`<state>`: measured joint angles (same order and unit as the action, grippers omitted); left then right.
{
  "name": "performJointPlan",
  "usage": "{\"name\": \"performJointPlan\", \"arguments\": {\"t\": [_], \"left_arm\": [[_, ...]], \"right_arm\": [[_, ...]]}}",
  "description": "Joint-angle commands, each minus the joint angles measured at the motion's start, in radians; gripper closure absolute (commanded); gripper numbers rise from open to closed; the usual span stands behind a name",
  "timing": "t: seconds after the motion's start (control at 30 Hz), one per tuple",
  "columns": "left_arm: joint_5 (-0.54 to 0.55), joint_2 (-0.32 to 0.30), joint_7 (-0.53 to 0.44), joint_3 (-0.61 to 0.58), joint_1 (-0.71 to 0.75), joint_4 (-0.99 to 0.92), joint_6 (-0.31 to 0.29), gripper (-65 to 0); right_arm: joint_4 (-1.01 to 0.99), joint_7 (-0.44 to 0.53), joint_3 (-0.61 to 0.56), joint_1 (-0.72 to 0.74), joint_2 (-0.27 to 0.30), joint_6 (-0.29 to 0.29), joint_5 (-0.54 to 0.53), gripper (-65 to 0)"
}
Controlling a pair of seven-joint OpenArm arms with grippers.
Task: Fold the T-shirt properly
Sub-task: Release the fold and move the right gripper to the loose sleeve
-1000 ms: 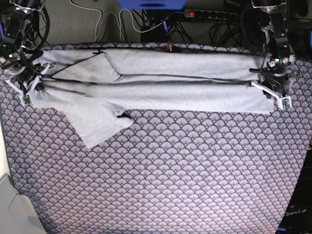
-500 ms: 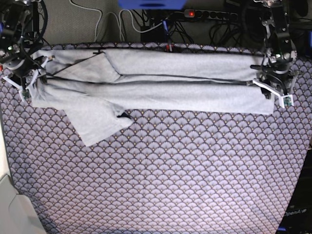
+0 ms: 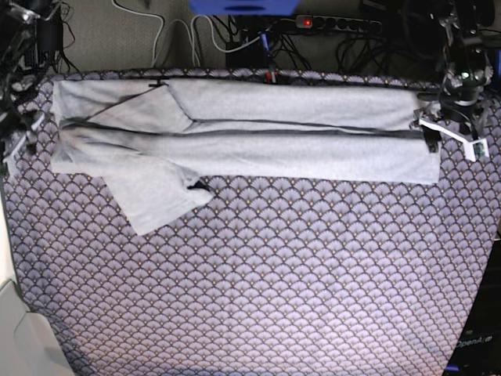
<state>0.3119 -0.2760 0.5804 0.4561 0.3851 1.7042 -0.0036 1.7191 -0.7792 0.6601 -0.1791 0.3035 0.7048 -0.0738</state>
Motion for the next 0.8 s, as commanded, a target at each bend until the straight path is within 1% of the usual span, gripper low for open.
{"name": "performJointPlan", "arguments": {"t": [0.0, 0.1, 0.2, 0.33, 0.43, 0.5, 0.67, 0.77], "left_arm": [[0.005, -0.013, -0.026, 0.005, 0.004, 0.033, -0.003, -46.6], [0.003, -0.01, -0.026, 0.005, 0.007, 0.07, -0.002, -46.8], [0.007, -0.01, -0.026, 0.005, 0.021, 0.084, -0.002, -46.8], [0.007, -0.009, -0.026, 0.005, 0.021, 0.084, 0.0, -46.8], [0.007, -0.009, -0.026, 0.007, 0.031, 0.084, 0.001, -46.8], [0.007, -0.009, -0.027, 0.007, 0.039, 0.084, 0.003, -46.8], [0.007, -0.007, -0.027, 0.007, 0.041, 0.084, 0.003, -46.8], [0.007, 0.004, -0.027, 0.007, 0.041, 0.084, 0.003, -46.8]], "right_arm": [[0.025, -0.012, 0.003, 0.025, 0.038, -0.007, -0.005, -29.2], [0.017, -0.053, -0.064, 0.108, 0.053, -0.007, 0.002, -29.2], [0.014, -0.102, -0.165, 0.184, 0.07, -0.007, 0.002, -29.2], [-0.04, -0.148, -0.291, 0.28, 0.064, -0.007, 0.002, -29.2], [-0.126, -0.154, -0.368, 0.346, 0.061, -0.007, 0.004, -29.2], [-0.176, -0.15, -0.394, 0.376, 0.047, -0.007, 0.004, -29.2], [-0.296, -0.148, -0.417, 0.459, 0.015, -0.007, 0.004, -29.2], [-0.37, -0.144, -0.468, 0.501, 0.012, -0.007, 0.001, -29.2]]}}
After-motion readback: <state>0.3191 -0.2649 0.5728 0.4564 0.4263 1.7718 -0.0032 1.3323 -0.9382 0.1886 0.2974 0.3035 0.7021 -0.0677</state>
